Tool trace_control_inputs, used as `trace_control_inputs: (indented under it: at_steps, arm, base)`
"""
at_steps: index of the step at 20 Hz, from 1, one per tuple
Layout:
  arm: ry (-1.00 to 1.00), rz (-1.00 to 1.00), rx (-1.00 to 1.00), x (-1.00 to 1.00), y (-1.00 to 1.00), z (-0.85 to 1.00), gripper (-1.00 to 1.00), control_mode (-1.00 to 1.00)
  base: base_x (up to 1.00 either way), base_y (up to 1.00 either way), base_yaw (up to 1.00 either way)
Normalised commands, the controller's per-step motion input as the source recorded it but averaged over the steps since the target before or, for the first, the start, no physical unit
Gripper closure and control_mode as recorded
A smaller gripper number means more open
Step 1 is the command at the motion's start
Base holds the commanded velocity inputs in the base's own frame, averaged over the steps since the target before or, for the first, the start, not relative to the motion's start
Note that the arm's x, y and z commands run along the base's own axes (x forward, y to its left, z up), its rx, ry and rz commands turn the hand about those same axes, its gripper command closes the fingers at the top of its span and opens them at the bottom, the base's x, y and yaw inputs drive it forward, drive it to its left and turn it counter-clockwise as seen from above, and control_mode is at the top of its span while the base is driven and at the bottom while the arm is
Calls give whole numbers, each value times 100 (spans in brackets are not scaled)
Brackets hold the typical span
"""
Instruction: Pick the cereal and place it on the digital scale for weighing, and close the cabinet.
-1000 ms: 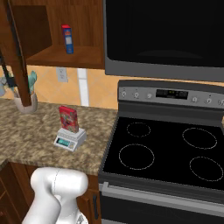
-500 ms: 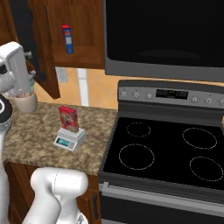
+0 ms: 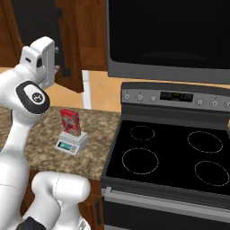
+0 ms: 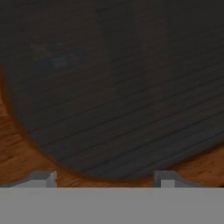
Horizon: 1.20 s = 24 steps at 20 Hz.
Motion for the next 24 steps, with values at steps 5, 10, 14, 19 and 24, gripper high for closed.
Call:
trace_control_inputs:
  at_steps: [5, 10, 14, 19, 24]
  arm:
    - [0, 0, 0, 95, -25, 0, -100, -100]
    - [0, 0, 0, 92, 0, 0, -100, -100]
    - [0, 0, 0, 81, -2, 0, -100, -100]
    - [0, 0, 0, 79, -5, -1, -100, -100]
    - [0, 0, 0, 62, -6, 0, -100, -100]
  base:
    - [0, 0, 0]
    - [0, 0, 0]
    - [0, 0, 0]
    - [0, 0, 0]
    - [0, 0, 0]
